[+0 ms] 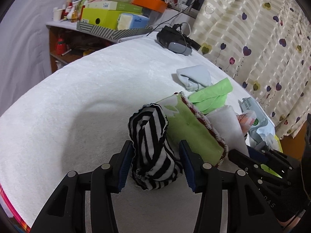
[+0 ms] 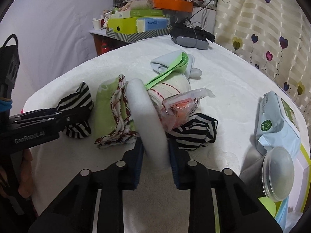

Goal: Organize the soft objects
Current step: 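Grasp the striped sock with the left gripper while the right grasps the white towel roll, then carry the sock in the left gripper while the right carries the towel roll over the box, then lower and release the sock and towel roll into the box with both grippers, then move the left gripper to the green lace-trimmed pouch while the right approaches the clear plastic bag, then grasp the green pouch with the left gripper while the right grasps the clear plastic bag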

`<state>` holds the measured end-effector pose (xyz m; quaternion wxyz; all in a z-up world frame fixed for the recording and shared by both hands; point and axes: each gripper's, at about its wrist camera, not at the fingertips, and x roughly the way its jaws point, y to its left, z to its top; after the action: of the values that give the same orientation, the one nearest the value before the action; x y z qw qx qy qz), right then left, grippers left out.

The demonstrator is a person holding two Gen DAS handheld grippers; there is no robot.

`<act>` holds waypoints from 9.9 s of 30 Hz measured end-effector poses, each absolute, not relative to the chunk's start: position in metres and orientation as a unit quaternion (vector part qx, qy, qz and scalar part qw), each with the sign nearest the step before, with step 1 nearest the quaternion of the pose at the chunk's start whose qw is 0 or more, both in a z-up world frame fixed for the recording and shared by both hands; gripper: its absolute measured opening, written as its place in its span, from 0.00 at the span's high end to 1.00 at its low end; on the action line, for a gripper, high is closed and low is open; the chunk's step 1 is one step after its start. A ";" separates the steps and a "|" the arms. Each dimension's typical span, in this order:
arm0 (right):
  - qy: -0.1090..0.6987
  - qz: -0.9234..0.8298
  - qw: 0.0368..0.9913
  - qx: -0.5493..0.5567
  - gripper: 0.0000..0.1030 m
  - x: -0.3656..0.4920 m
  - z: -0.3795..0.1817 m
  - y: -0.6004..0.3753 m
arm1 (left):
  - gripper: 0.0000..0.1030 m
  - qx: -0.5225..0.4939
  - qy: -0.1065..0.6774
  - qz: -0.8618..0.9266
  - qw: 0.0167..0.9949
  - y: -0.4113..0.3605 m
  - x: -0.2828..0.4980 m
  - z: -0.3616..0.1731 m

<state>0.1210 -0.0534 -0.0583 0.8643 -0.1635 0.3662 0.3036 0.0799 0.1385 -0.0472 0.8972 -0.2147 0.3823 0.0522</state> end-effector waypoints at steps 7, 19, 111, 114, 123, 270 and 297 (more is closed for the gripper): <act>0.361 0.308 0.867 -0.153 0.81 0.110 -0.053 -0.063 | 0.83 -0.223 0.387 0.065 0.892 0.142 0.075 -0.050; 0.322 0.328 0.882 -0.109 0.81 0.083 -0.026 -0.090 | 0.89 -0.214 0.356 0.075 0.906 0.130 0.045 -0.026; 0.310 0.073 0.946 0.064 0.81 0.107 -0.019 -0.361 | 0.89 -0.044 0.349 -0.265 0.898 -0.180 0.120 0.037; 0.316 0.071 0.944 0.065 0.81 0.118 -0.025 -0.362 | 0.89 -0.036 0.359 -0.259 0.896 -0.187 0.130 0.031; 0.339 0.064 0.937 0.059 0.81 0.142 -0.036 -0.365 | 0.89 -0.032 0.393 -0.261 0.881 -0.207 0.159 0.011; 0.302 0.283 0.908 -0.073 0.50 0.089 -0.003 -0.130 | 0.55 -0.223 0.394 0.053 0.890 0.080 0.113 -0.044; 0.384 0.257 0.886 -0.043 0.69 0.174 -0.044 -0.063 | 0.78 -0.246 0.364 0.017 0.898 0.106 0.091 -0.036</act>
<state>0.1741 -0.0630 -0.0440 0.8858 -0.0434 0.3839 0.2569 0.0907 0.1059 -0.0357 0.8982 -0.2457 0.3640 0.0173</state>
